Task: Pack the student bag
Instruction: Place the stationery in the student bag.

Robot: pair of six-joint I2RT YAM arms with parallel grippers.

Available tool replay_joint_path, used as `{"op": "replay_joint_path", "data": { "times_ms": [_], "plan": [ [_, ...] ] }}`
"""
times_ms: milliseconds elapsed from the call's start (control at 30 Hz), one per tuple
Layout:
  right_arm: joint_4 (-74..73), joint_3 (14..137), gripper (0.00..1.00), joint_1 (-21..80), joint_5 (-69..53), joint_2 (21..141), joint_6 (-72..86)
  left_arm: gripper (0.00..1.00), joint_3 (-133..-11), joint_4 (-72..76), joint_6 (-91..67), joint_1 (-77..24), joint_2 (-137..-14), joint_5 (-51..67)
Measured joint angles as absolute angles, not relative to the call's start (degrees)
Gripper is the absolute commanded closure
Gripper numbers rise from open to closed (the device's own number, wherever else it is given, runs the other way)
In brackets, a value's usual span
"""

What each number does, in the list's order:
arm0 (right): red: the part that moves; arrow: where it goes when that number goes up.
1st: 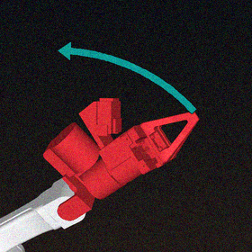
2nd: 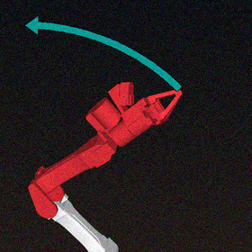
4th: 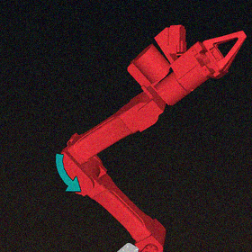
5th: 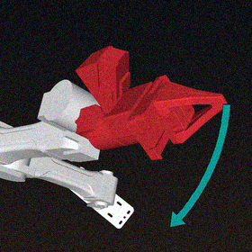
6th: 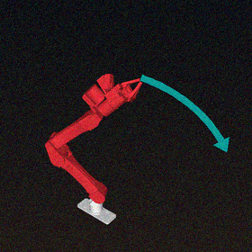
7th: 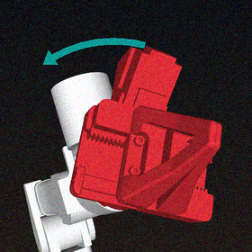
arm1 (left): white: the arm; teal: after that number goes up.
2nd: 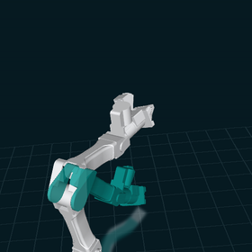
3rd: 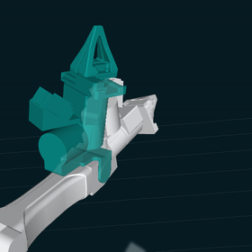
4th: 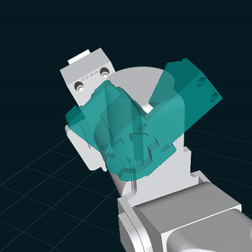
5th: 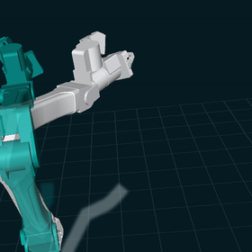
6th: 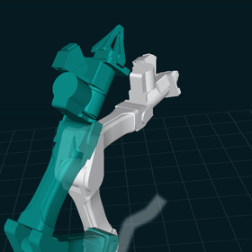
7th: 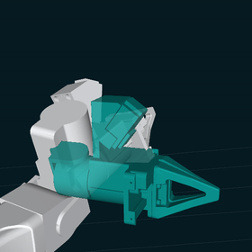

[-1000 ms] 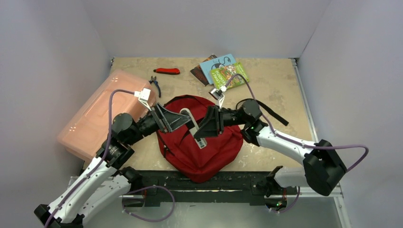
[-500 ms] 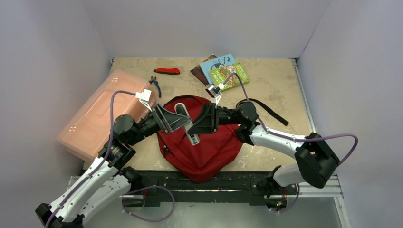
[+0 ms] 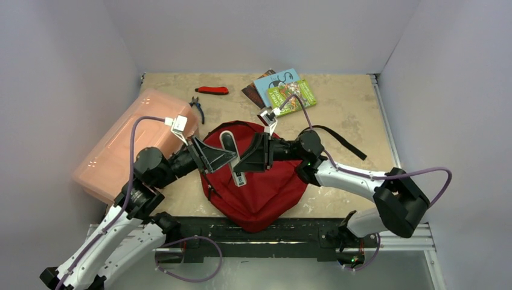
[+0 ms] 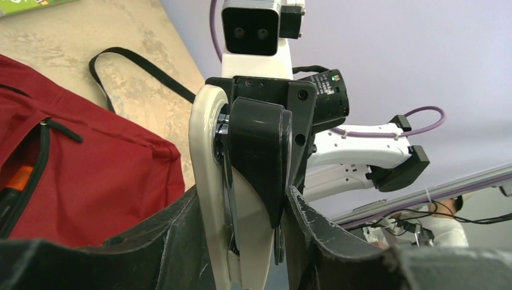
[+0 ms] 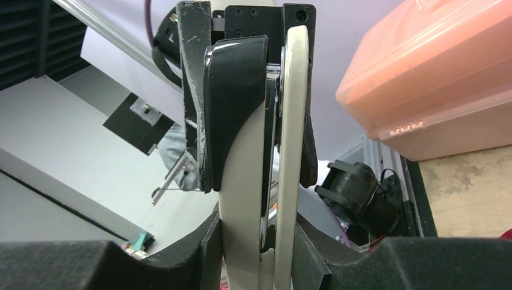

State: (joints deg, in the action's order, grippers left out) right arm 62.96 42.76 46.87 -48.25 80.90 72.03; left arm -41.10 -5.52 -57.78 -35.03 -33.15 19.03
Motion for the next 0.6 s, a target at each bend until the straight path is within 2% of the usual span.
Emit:
{"op": "replay_joint_path", "data": {
  "times_ms": [67,167,233,267,300,400,600],
  "plan": [
    [59.77,43.33,0.83,47.27,-47.83,80.12,69.78,1.00,-43.33,-8.88,-55.64,-35.09,-33.78,19.00],
    [53.30,44.91,0.41,47.68,-47.16,78.32,65.34,1.00,-46.28,-12.91,-52.42,-35.38,-34.39,18.70],
    [46.44,46.46,0.22,47.90,-45.28,77.08,61.76,1.00,-47.70,-15.59,-49.91,-35.38,-34.37,17.06],
    [41.45,47.66,0.16,47.99,-43.18,76.42,59.70,1.00,-48.49,-17.78,-48.34,-35.33,-34.37,15.22],
    [36.36,48.95,0.12,47.94,-40.64,75.92,57.91,1.00,-49.01,-19.77,-46.94,-35.24,-34.39,13.32],
    [22.13,52.27,0.11,47.86,-31.07,74.52,54.87,1.00,-50.33,-27.18,-42.63,-34.94,-34.02,6.22],
    [-3.99,56.75,0.16,47.68,-8.84,76.82,59.99,1.00,-50.17,-36.27,-39.35,-34.87,-31.05,-5.04]
  ]
}}
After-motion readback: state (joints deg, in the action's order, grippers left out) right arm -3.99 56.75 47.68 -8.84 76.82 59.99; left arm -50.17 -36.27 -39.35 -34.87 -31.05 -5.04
